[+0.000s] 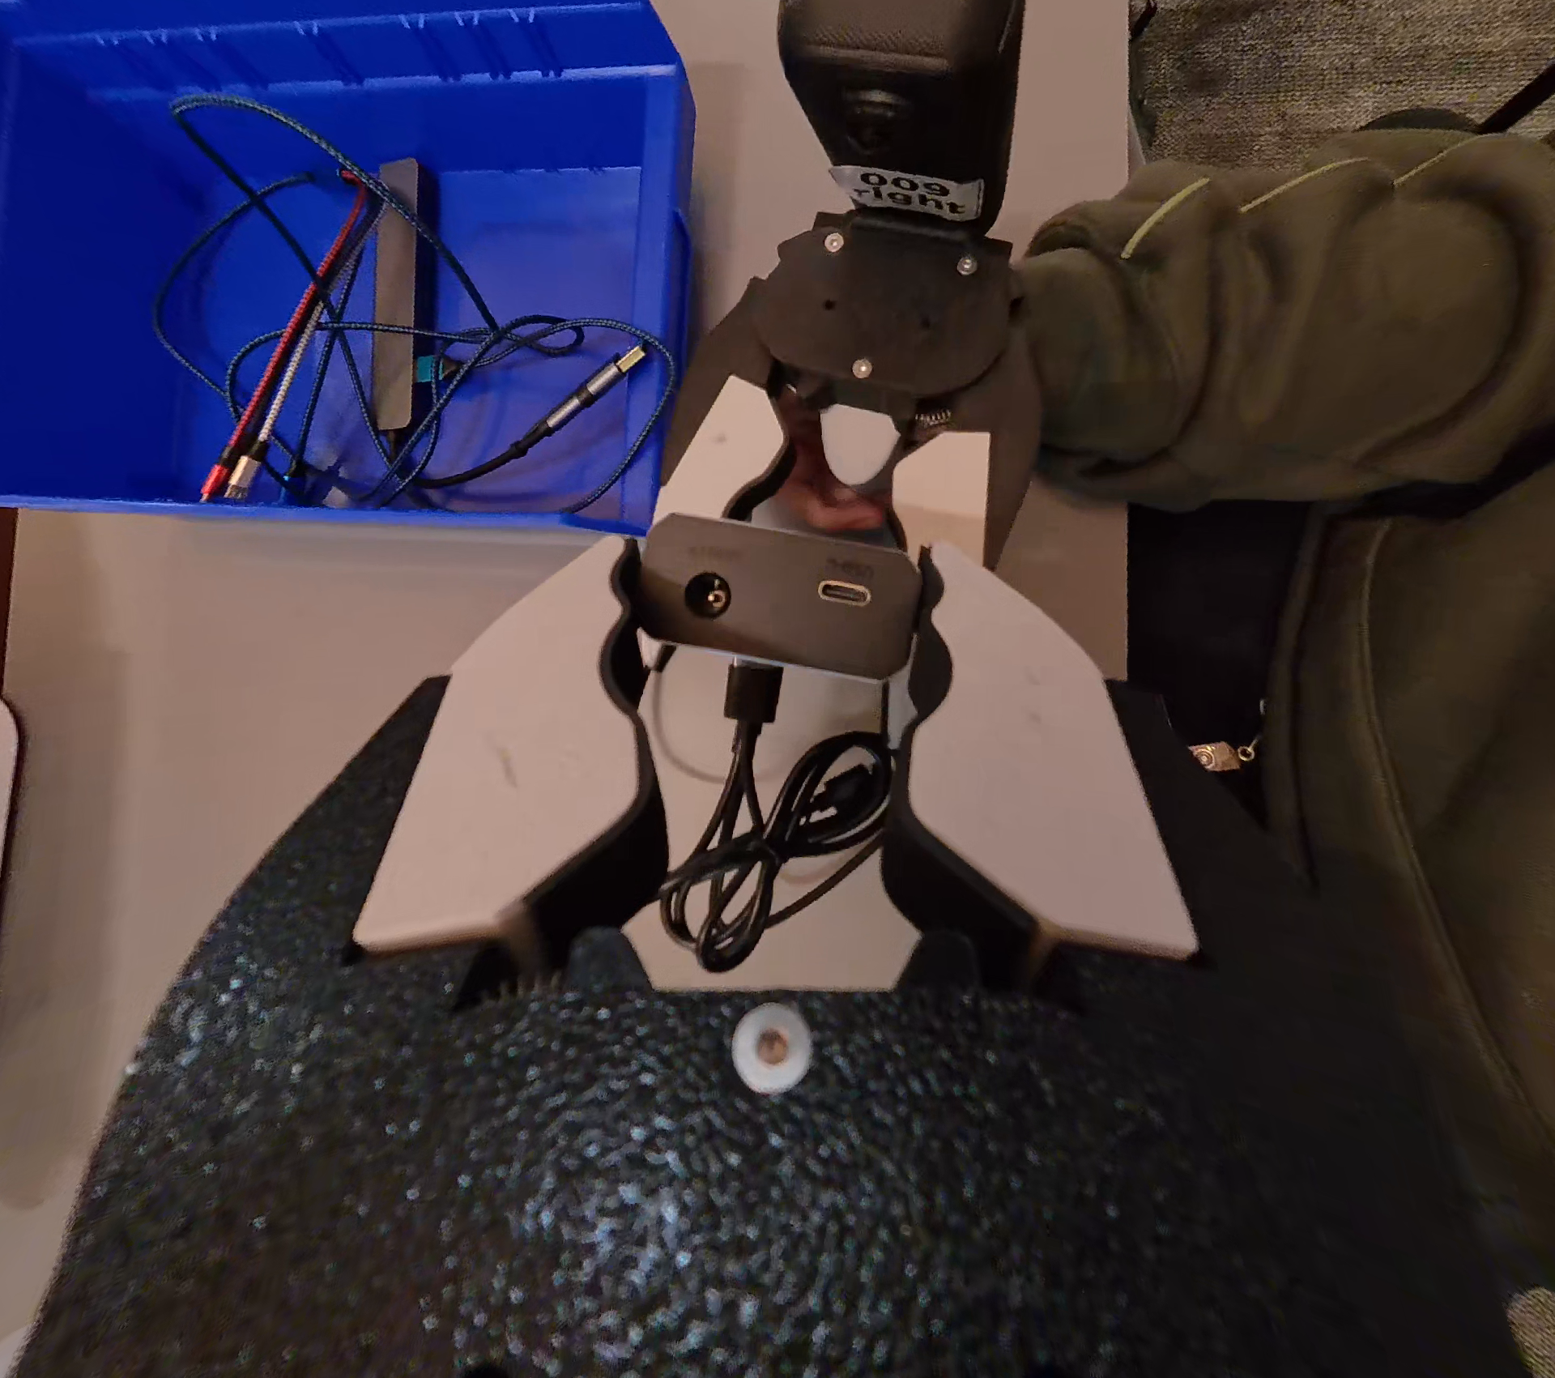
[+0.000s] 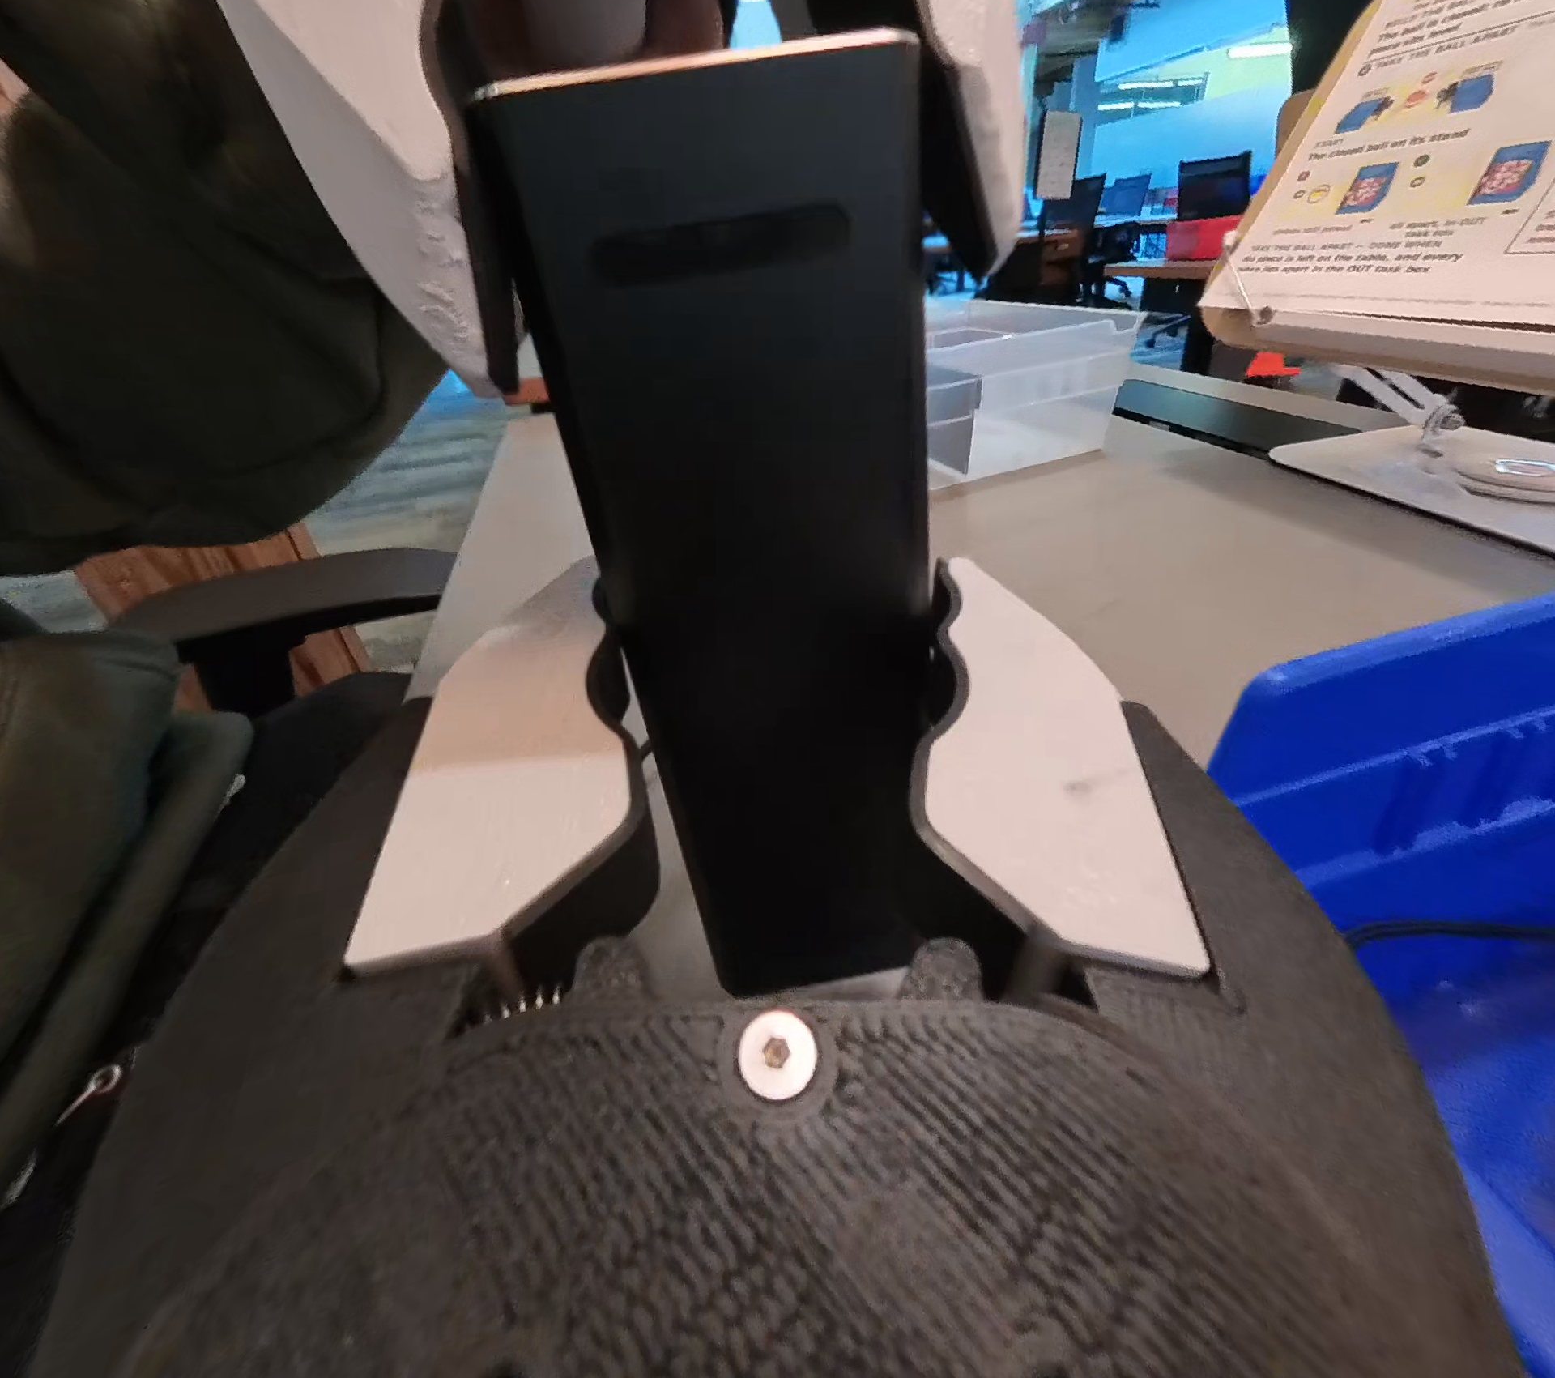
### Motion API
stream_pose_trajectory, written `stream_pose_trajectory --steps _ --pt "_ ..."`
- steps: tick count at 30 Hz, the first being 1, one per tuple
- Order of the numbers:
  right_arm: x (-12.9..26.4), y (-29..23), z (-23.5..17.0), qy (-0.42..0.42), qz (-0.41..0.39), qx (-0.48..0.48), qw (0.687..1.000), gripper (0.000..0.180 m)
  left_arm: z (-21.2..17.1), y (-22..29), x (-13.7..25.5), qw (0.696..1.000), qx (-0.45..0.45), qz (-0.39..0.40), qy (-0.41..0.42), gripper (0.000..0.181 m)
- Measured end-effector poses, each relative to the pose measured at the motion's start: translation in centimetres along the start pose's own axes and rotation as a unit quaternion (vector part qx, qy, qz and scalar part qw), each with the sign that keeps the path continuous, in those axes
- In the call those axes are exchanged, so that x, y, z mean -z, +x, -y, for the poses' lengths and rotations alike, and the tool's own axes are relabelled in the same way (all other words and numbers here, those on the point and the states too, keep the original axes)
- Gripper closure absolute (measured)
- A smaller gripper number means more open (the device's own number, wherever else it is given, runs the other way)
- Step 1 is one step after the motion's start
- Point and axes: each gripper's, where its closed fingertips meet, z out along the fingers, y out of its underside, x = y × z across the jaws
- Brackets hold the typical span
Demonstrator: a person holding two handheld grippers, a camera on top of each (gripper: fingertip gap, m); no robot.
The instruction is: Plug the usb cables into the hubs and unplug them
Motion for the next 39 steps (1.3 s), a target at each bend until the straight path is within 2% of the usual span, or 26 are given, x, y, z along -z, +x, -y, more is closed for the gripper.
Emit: stream_pose_trajectory --steps 3,5,9,13,20,24,29,32,35,37,39 --pt "-0.5 -0.3 -0.6 -0.024 0.003 0.018 1.0 0.112 -0.5 0.1 -0.2 1.0 -0.005 -0.007 -0.011 0.12" --pt "-0.8 -0.8 -0.9 -0.036 0.007 0.035 0.999 0.103 -0.8 0.2 -0.3 1.0 -0.006 -0.008 -0.02 0.12" --pt "-0.8 -0.5 -0.5 -0.035 -0.005 0.028 0.999 0.114 -1.3 0.3 -0.4 0.999 -0.009 -0.013 -0.029 0.12" --pt "-0.7 -0.4 0.1 -0.025 -0.015 0.036 0.999 0.115 -1.1 0.2 0.0 1.0 -0.014 -0.023 -0.015 0.12" --pt "-0.2 -1.2 1.7 0.024 0.015 0.012 1.0 0.113 0.1 0.5 0.8 0.997 -0.006 -0.045 0.055 0.121" --pt "0.5 -1.1 2.2 0.039 0.019 0.009 0.999 0.116 -0.1 0.5 2.7 0.995 0.005 -0.018 0.094 0.118" --pt "1.3 -0.7 2.3 0.038 0.012 0.013 0.999 0.117 -3.1 -0.1 4.5 0.989 0.052 0.025 0.136 0.123" --pt "1.0 -1.0 2.4 0.041 0.02 0.009 0.999 0.117 -3.0 0.4 4.1 0.98 0.077 0.021 0.18 0.122" --pt "0.0 -1.8 2.6 0.043 0.033 0.008 0.999 0.117 -3.0 1.6 2.1 0.986 0.061 0.006 0.158 0.11" --pt "-0.6 -2.2 2.6 0.037 0.03 0.019 0.999 0.117 -2.7 0.8 1.3 0.986 0.037 0.05 0.156 0.119" --pt "-0.9 -3.1 2.6 0.032 0.056 0.019 0.998 0.117 -1.8 1.4 1.5 0.981 -0.011 0.048 0.189 0.12"
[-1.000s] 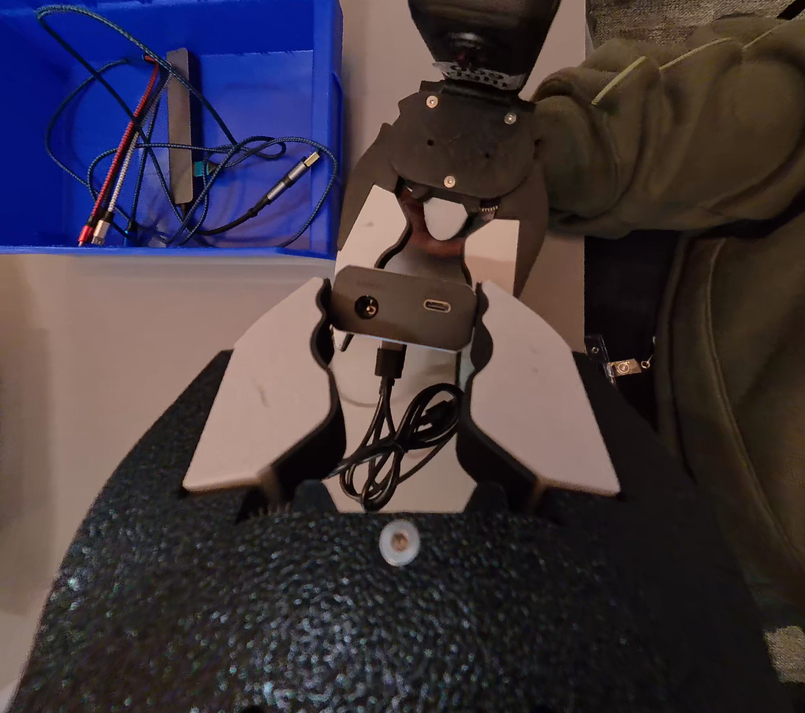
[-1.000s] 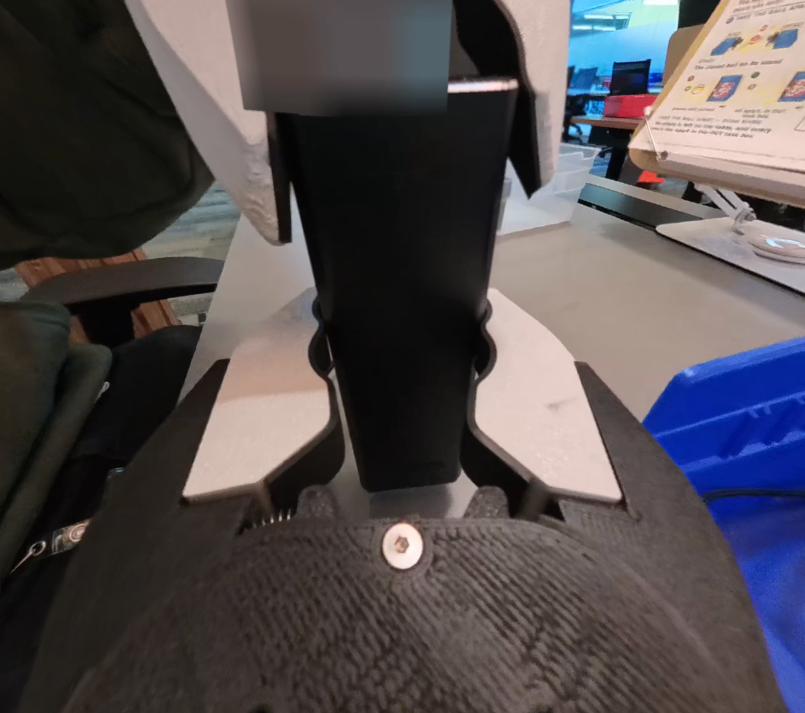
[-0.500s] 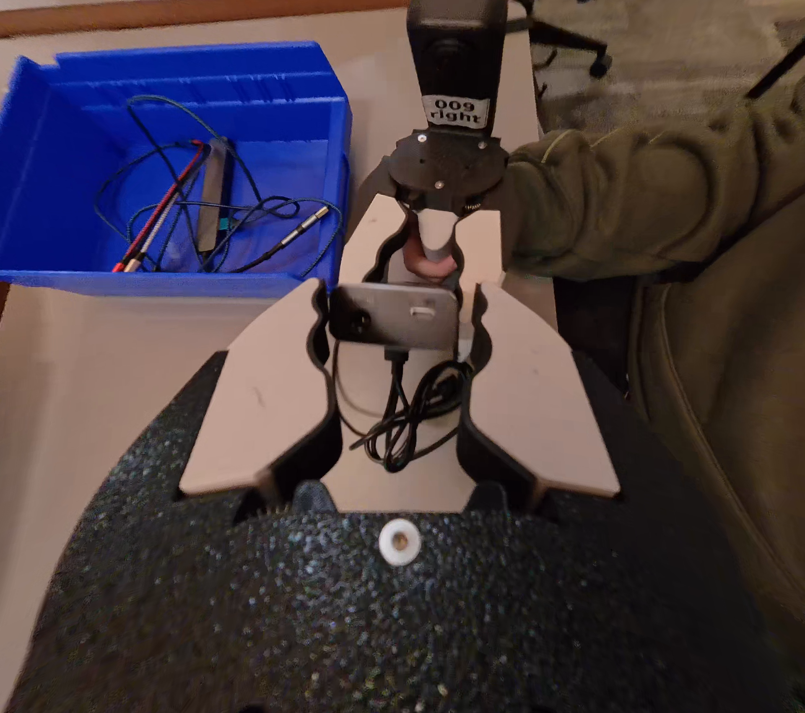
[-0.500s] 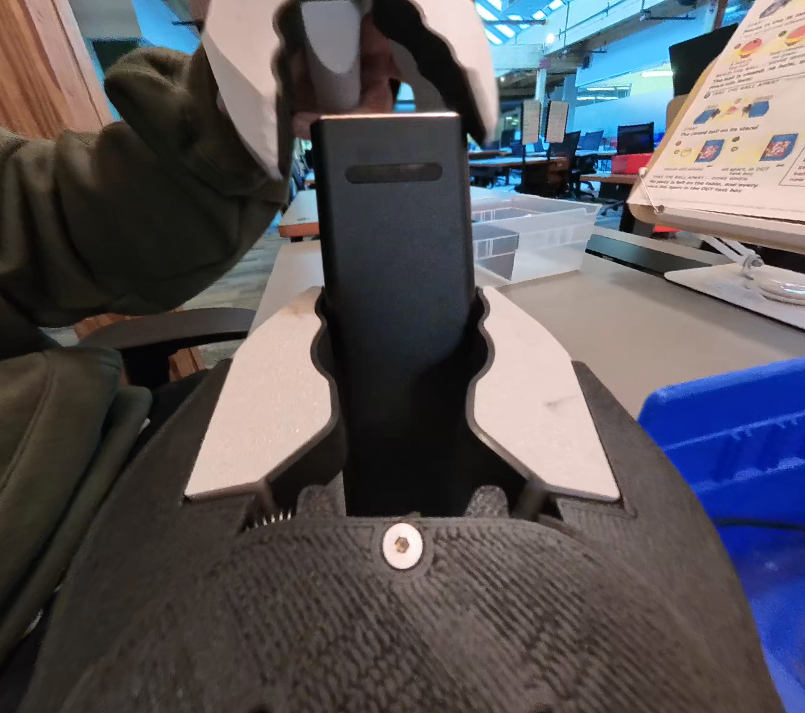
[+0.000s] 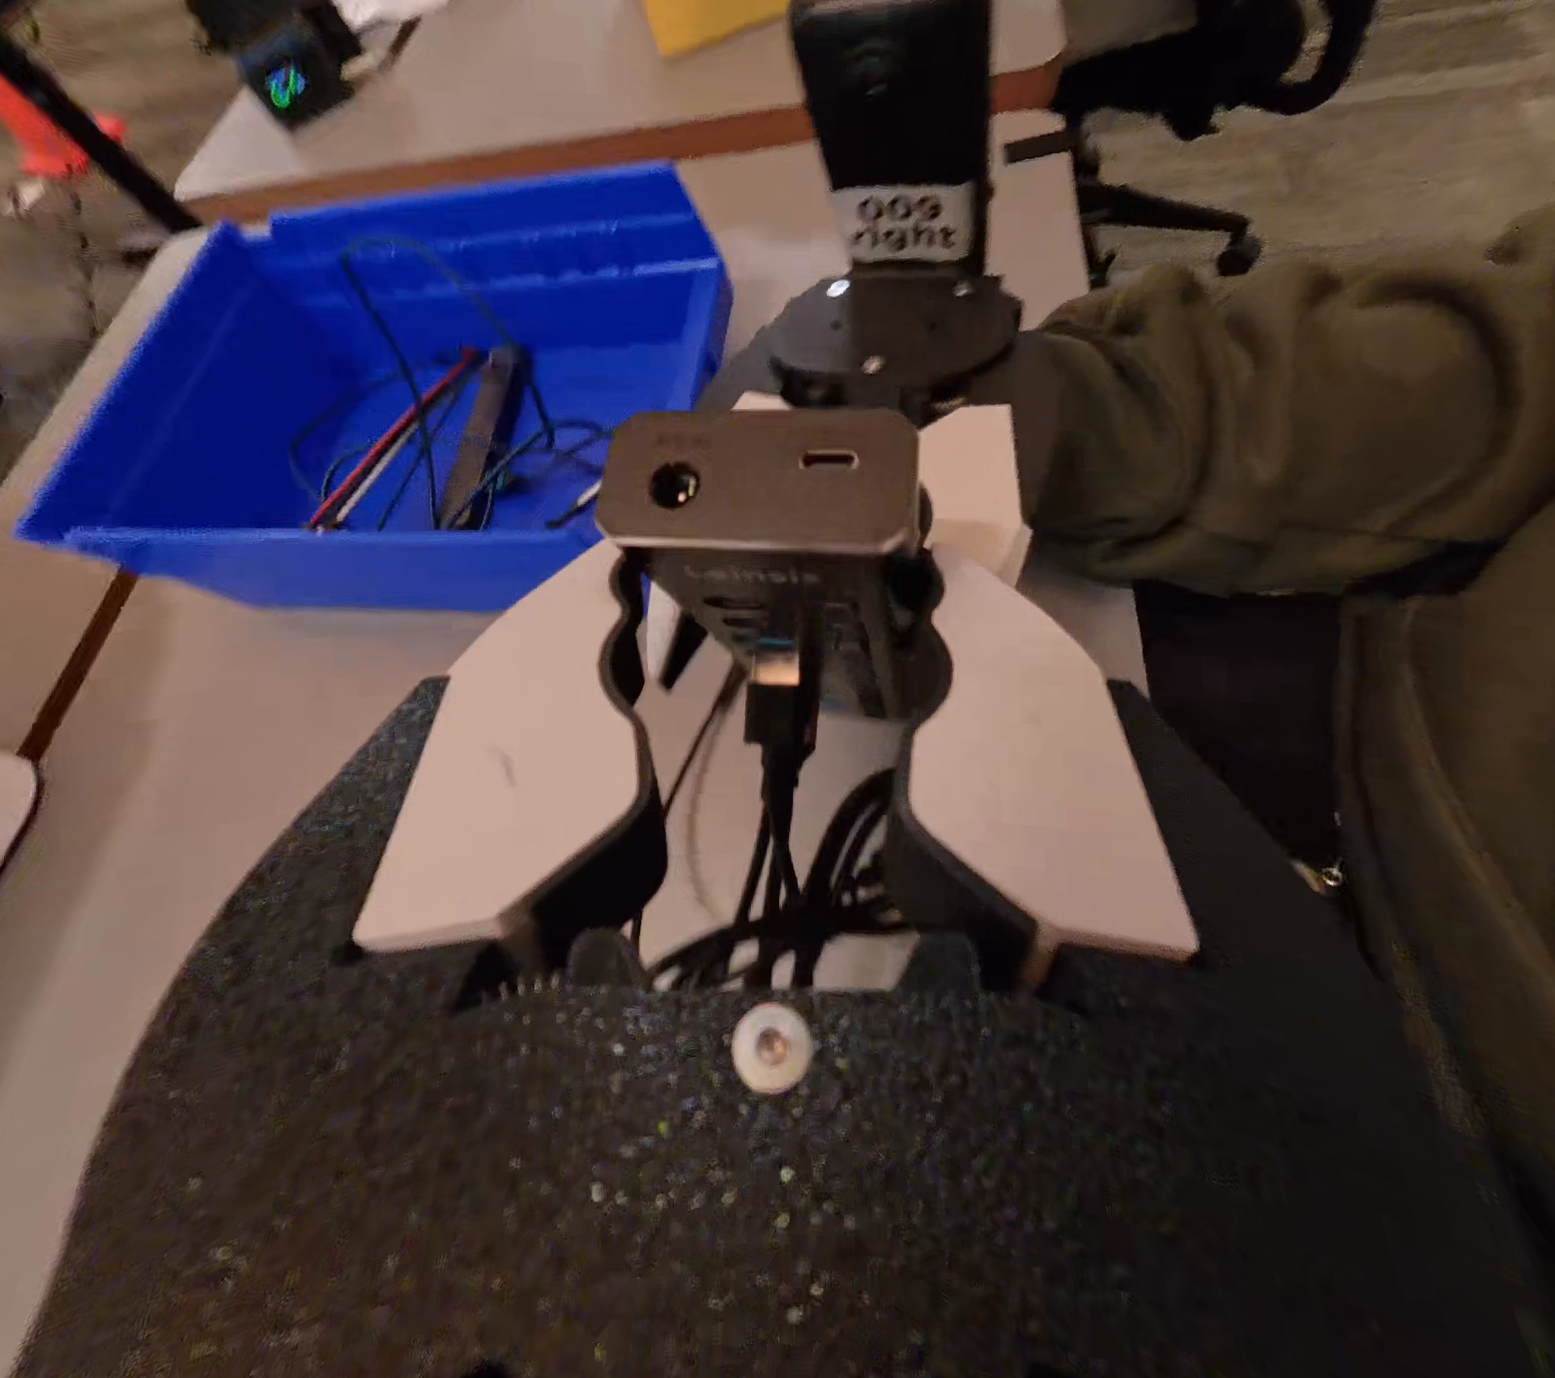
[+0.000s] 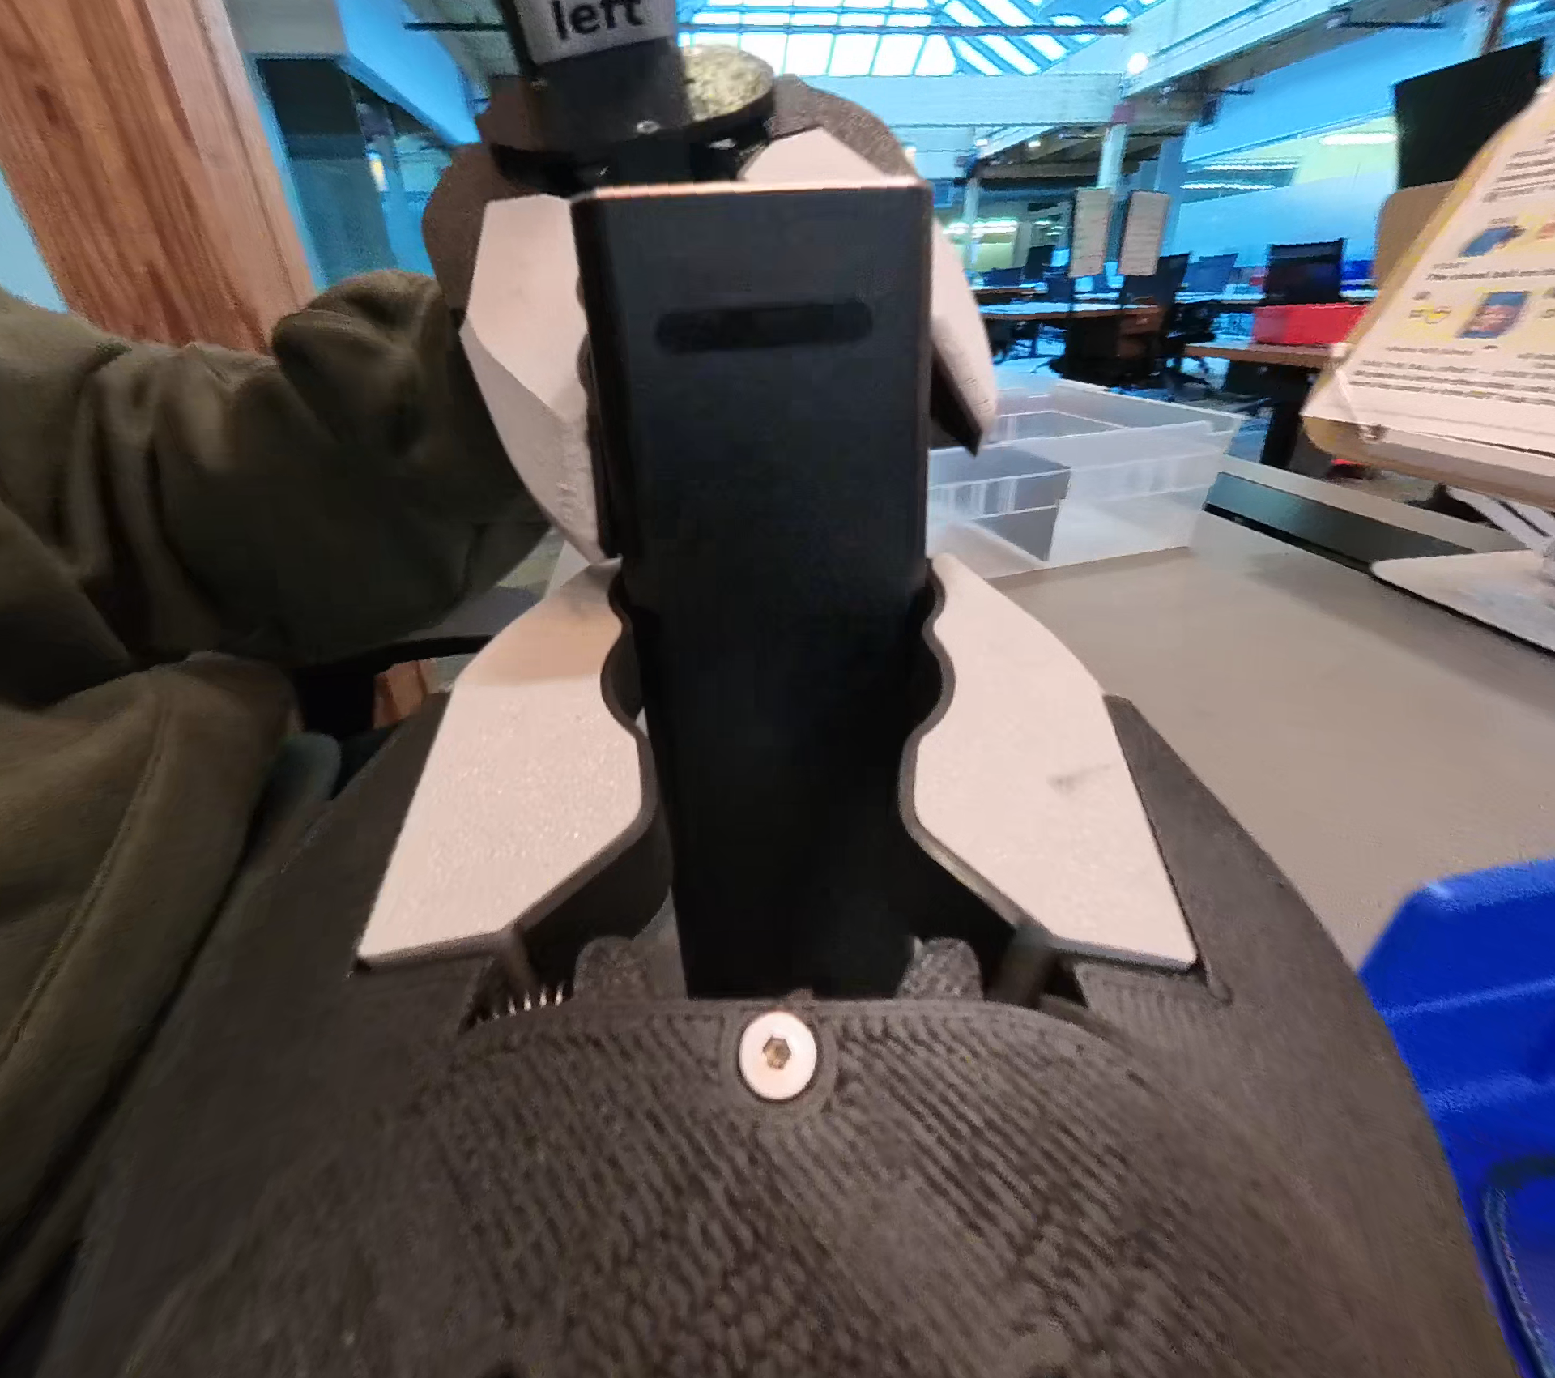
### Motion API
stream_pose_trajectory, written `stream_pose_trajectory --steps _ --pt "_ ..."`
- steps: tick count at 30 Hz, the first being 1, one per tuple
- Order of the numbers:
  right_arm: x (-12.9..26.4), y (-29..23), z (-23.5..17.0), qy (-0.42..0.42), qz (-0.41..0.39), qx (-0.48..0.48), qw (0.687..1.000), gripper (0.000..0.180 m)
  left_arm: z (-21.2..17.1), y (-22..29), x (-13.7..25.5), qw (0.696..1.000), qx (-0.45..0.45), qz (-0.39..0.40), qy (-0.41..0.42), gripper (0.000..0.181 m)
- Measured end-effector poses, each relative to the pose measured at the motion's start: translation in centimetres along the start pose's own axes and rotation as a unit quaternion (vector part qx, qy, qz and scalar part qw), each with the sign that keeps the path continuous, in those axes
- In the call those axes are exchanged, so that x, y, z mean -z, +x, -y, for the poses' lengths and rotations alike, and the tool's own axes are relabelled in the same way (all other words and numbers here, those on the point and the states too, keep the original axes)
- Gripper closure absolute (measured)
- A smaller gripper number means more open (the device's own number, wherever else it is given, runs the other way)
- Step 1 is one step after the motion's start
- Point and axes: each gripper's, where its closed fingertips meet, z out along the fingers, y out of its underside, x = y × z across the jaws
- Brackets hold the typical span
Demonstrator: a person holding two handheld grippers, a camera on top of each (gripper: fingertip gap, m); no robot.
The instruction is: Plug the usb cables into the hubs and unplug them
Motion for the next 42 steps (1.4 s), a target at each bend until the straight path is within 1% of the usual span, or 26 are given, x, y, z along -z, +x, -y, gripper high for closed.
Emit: stream_pose_trajectory --steps 2,4,6,8,11,12,13,15,20,21,23,29,32,35,37,39,40,42 --pt "-0.4 -0.5 -0.4 -0.02 0.007 0.011 1.0 0.117 0.2 0.6 0.1 1.0 -0.006 -0.016 0.005 0.121" --pt "-0.9 -0.2 -1.0 -0.035 -0.003 0.008 0.999 0.117 -0.5 0.5 0.3 0.999 -0.017 -0.017 -0.032 0.121" --pt "-1.0 0.0 -1.2 -0.025 -0.003 -0.022 0.999 0.116 -0.9 0.1 0.8 0.998 -0.025 -0.015 -0.056 0.122" --pt "-0.9 0.0 -2.1 -0.028 0.008 -0.04 0.999 0.116 -0.7 -0.1 1.6 0.997 -0.023 -0.024 -0.063 0.122" --pt "-1.0 0.3 -3.3 -0.045 0.001 -0.034 0.998 0.118 -0.4 -0.7 2.9 0.996 -0.027 -0.037 -0.073 0.122" --pt "-1.1 0.5 -3.5 -0.053 -0.007 -0.026 0.998 0.116 -0.4 -1.1 3.2 0.996 -0.028 -0.035 -0.077 0.122" --pt "-1.1 1.0 -3.7 -0.06 -0.023 -0.017 0.998 0.123 -0.4 -1.4 3.4 0.996 -0.026 -0.034 -0.08 0.122" --pt "-1.2 1.3 -3.6 -0.06 -0.034 -0.003 0.998 0.124 -0.3 -1.8 3.6 0.996 -0.022 -0.035 -0.084 0.122" --pt "-1.3 2.1 -3.9 -0.068 -0.055 -0.017 0.996 0.122 0.3 -2.4 3.1 0.997 -0.018 -0.014 -0.077 0.122" --pt "-1.4 2.0 -4.0 -0.073 -0.052 -0.016 0.996 0.119 0.5 -2.4 3.1 0.997 -0.02 -0.016 -0.072 0.122" --pt "-1.5 1.8 -4.1 -0.078 -0.05 -0.006 0.996 0.122 0.9 -2.2 3.2 0.997 -0.017 -0.023 -0.067 0.122" --pt "-2.2 1.4 -5.4 -0.126 -0.051 0.015 0.991 0.123 0.3 -1.2 2.5 0.993 -0.054 -0.059 -0.091 0.122" --pt "-2.1 1.4 -5.3 -0.122 -0.054 0.017 0.991 0.123 0.6 -0.9 2.0 0.993 -0.057 -0.067 -0.072 0.122" --pt "-2.2 1.4 -5.4 -0.125 -0.057 0.023 0.99 0.123 0.5 -0.8 2.2 0.993 -0.065 -0.066 -0.072 0.122" --pt "-2.3 1.2 -5.5 -0.129 -0.053 0.024 0.99 0.121 0.1 -0.6 2.0 0.992 -0.067 -0.067 -0.083 0.122" --pt "-2.2 1.1 -4.7 -0.1 -0.049 0.021 0.994 0.116 -0.9 -0.4 1.6 0.988 -0.077 -0.067 -0.112 0.122" --pt "-2.1 1.1 -4.4 -0.087 -0.049 0.013 0.995 0.118 -1.4 -0.2 1.3 0.987 -0.086 -0.068 -0.122 0.122" --pt "-2.0 1.1 -4.4 -0.088 -0.04 0.001 0.995 0.118 -1.4 -0.1 1.0 0.987 -0.087 -0.066 -0.12 0.122"
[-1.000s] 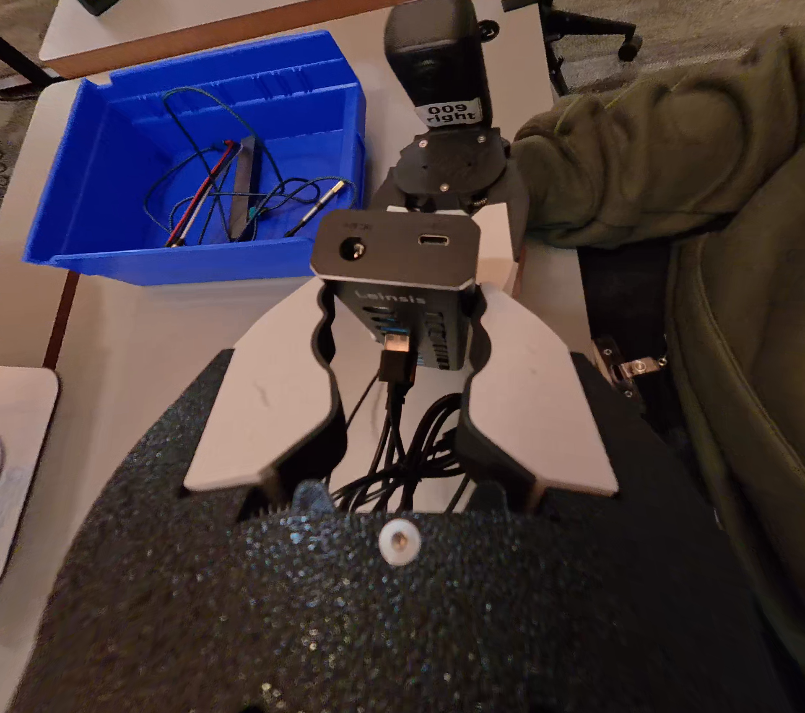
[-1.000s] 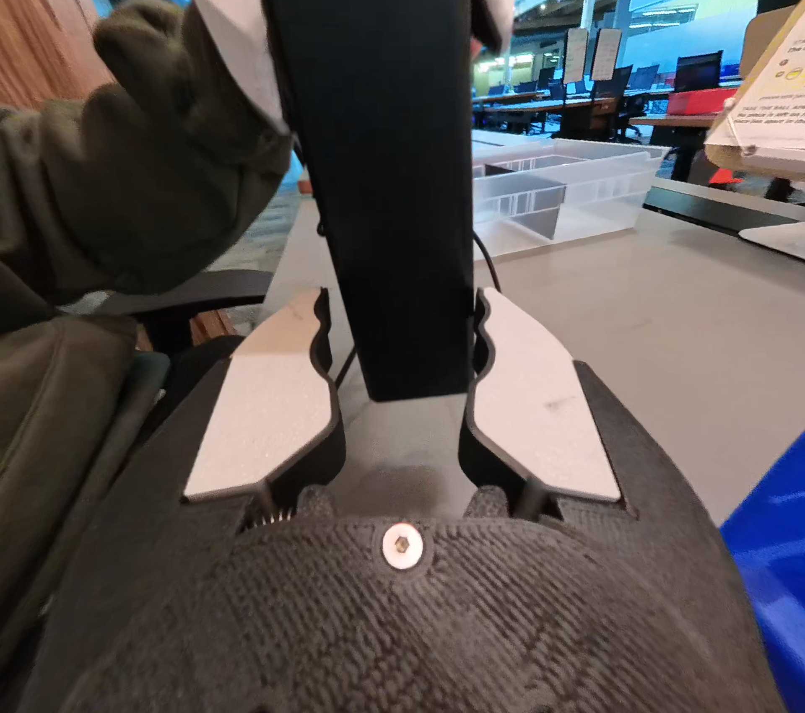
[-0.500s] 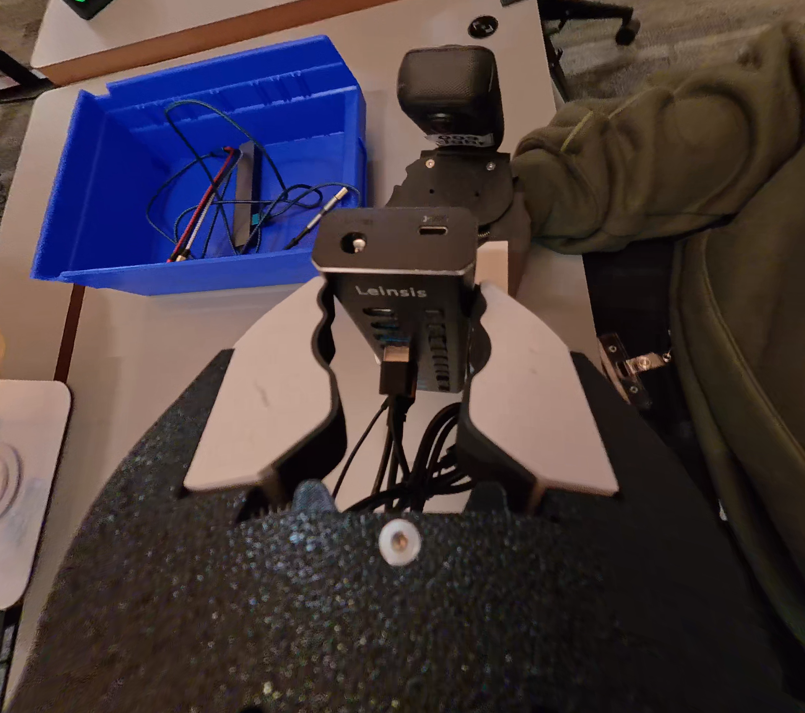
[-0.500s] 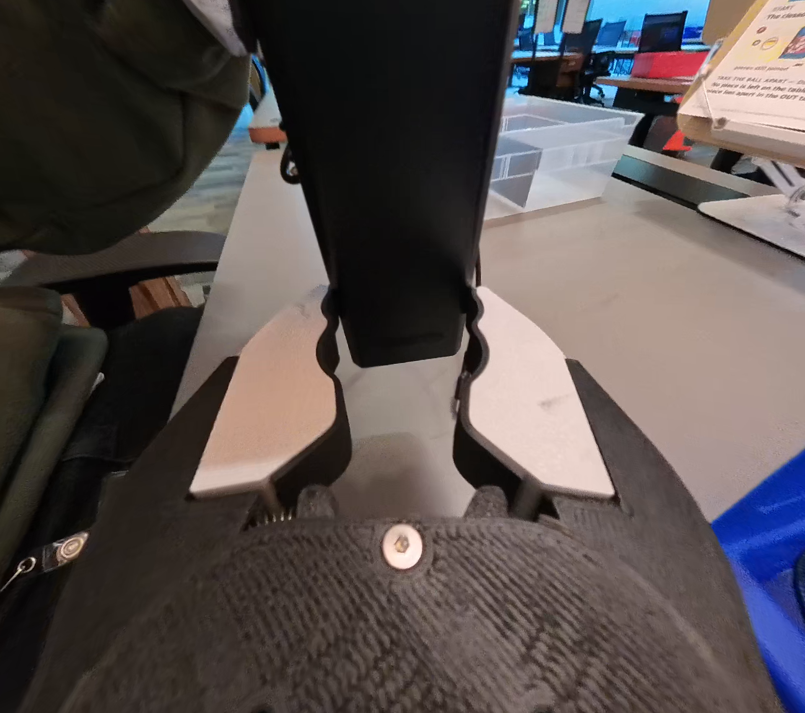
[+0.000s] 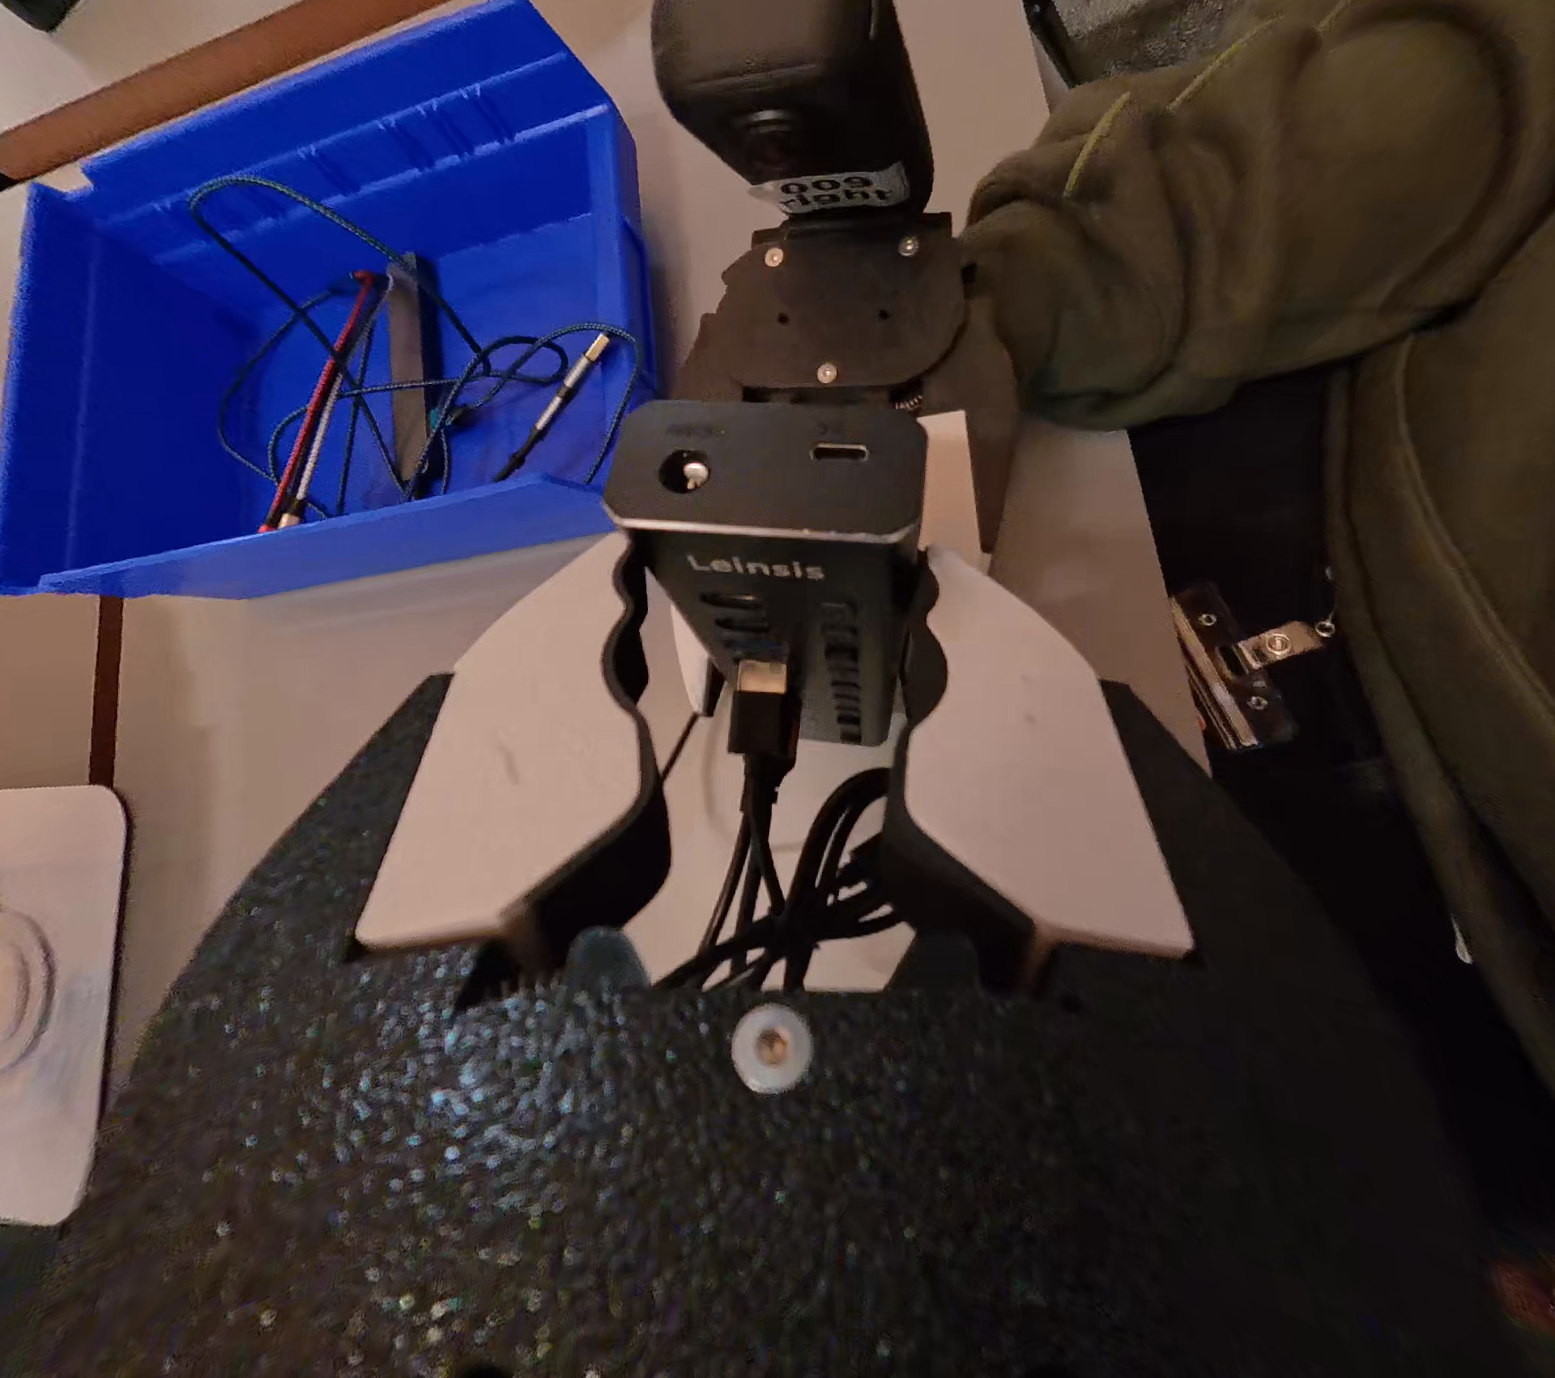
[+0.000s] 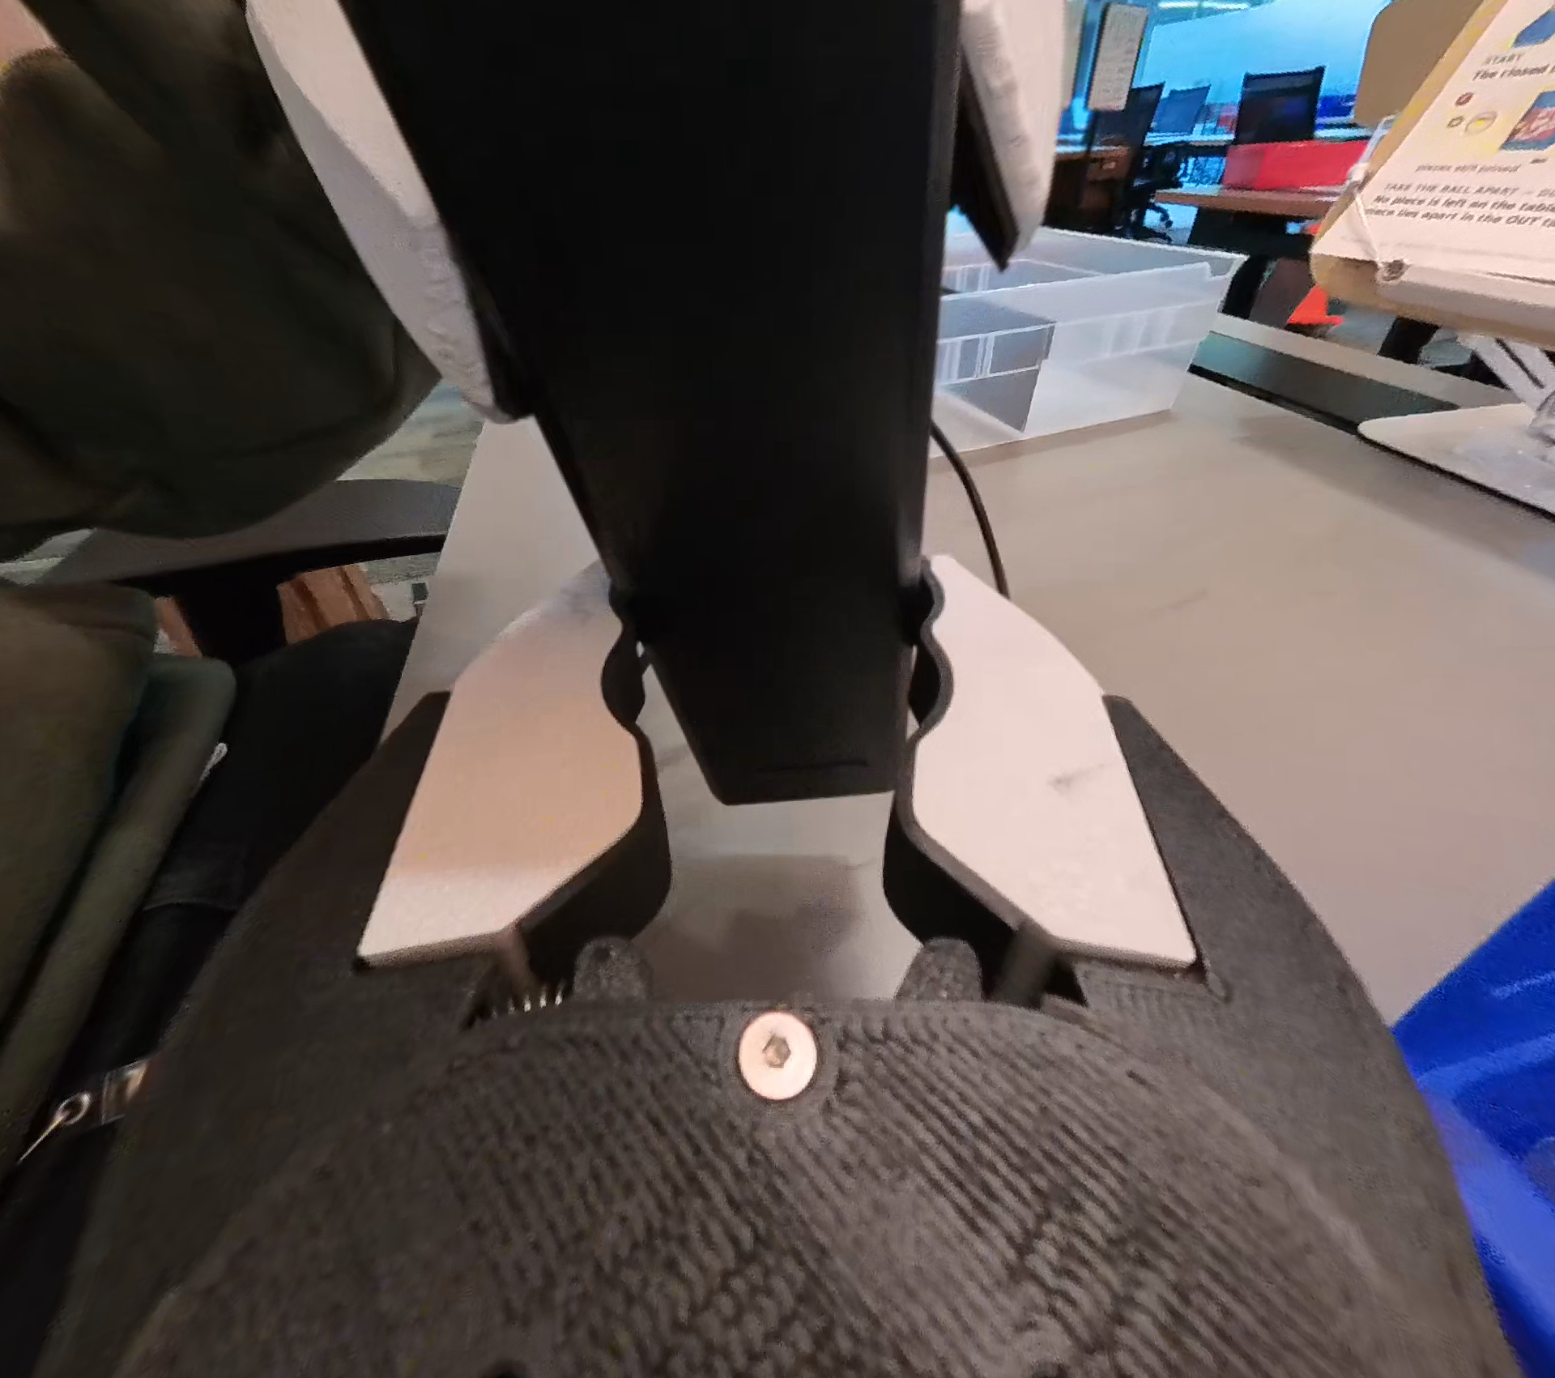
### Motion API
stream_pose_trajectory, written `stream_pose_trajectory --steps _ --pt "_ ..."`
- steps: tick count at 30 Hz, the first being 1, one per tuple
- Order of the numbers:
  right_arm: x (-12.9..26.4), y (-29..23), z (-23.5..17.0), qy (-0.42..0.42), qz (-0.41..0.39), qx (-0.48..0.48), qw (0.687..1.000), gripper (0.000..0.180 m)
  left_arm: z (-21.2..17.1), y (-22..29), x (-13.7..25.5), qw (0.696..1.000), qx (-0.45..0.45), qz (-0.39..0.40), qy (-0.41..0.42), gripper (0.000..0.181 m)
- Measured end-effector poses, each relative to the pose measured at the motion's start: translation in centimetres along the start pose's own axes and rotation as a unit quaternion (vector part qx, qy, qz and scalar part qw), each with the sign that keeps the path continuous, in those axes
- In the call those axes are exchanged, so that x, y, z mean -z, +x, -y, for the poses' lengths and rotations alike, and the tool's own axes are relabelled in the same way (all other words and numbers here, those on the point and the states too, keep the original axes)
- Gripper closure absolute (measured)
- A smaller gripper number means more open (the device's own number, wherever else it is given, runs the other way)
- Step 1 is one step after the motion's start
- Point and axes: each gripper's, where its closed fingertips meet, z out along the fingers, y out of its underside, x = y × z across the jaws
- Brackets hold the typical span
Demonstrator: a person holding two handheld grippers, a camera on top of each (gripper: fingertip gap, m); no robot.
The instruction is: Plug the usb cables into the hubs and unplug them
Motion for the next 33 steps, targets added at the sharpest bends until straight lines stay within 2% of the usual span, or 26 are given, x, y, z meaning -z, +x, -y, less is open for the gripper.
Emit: stream_pose_trajectory --steps 11,14,21,33 --pt "-0.6 -0.1 -0.4 -0.017 -0.012 0.028 0.999 0.116 0.2 0.5 -1.1 0.999 -0.001 -0.032 0.009 0.122" --pt "-1.0 0.2 0.1 0.0 -0.026 -0.003 1.0 0.109 -0.1 0.2 -1.4 1.0 -0.003 -0.022 -0.006 0.122" --pt "-1.4 -0.1 -0.4 -0.018 -0.025 0.017 0.999 0.109 -0.4 1.0 -1.8 0.999 -0.024 -0.044 -0.02 0.122" --pt "-0.8 0.0 0.5 0.02 -0.021 0.013 0.999 0.109 -0.5 0.7 -1.7 0.998 -0.024 0.002 -0.051 0.117"
